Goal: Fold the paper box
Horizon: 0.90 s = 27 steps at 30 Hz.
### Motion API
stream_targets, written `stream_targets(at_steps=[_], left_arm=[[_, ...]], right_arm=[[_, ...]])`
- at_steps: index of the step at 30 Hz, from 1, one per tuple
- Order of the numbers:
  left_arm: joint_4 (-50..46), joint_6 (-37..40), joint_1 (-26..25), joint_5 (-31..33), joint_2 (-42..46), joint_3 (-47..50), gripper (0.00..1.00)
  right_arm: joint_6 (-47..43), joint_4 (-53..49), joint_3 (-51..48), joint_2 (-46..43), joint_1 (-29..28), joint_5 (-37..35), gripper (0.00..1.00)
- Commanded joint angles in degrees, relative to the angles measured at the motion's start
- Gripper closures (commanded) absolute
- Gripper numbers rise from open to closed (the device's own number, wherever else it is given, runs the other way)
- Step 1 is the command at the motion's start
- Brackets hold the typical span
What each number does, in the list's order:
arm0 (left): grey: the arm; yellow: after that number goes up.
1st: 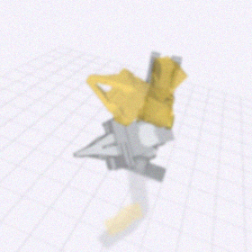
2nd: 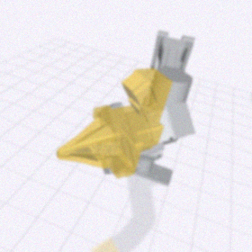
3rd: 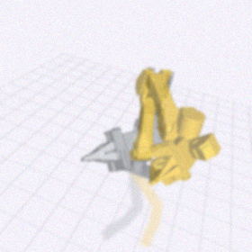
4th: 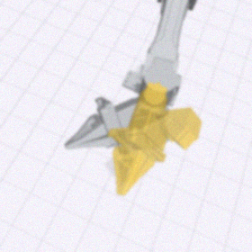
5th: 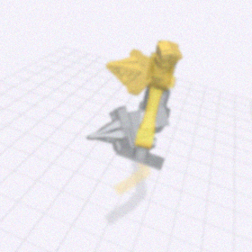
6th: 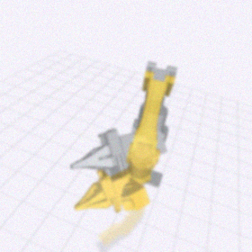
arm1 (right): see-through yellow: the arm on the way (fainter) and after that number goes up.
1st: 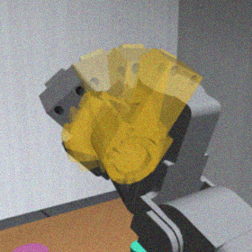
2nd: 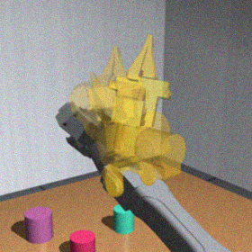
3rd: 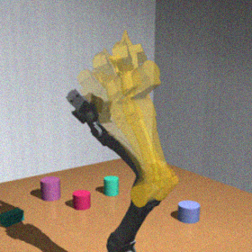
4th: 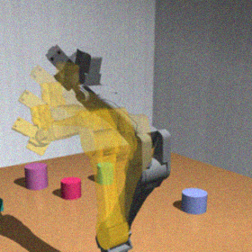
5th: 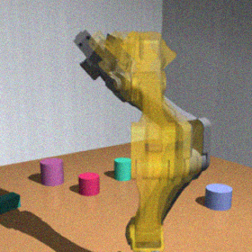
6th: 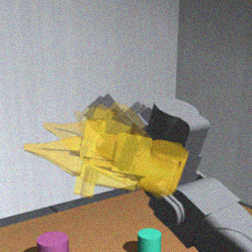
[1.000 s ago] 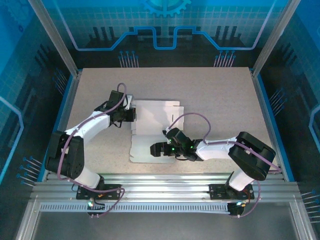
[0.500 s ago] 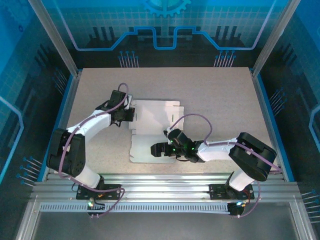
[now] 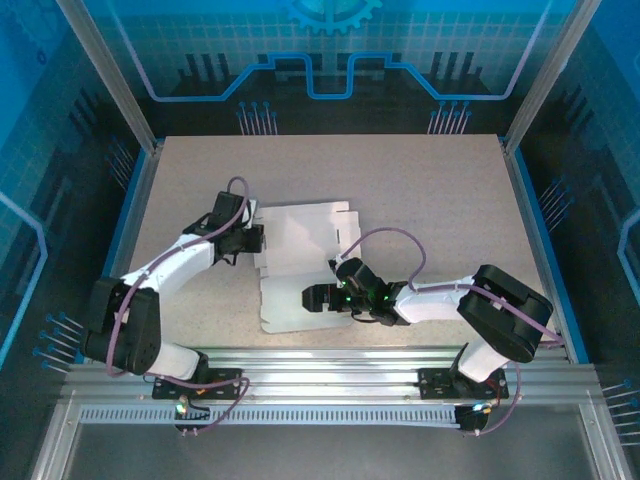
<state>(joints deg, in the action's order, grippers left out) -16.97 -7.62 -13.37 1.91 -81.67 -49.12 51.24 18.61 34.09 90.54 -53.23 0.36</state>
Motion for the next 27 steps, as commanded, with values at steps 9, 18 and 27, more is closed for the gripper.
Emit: stream_targets(at_steps=[9, 18, 27], left_arm=[[10.25, -5.05, -1.90, -6.29, 7.71, 8.59, 1.00], [19.91, -6.85, -4.45, -10.94, 5.52, 9.21, 1.00], [28.75, -7.21, -8.12, -12.27, -1.30, 7.29, 0.98]], right_arm=[[4.99, -14.78, -4.02, 2.58, 0.71, -5.99, 0.11], [5.72, -19.72, -3.16, -1.86, 1.80, -11.39, 0.15], [-6.37, -24.22, 0.06, -10.68, 3.02, -11.59, 0.22]])
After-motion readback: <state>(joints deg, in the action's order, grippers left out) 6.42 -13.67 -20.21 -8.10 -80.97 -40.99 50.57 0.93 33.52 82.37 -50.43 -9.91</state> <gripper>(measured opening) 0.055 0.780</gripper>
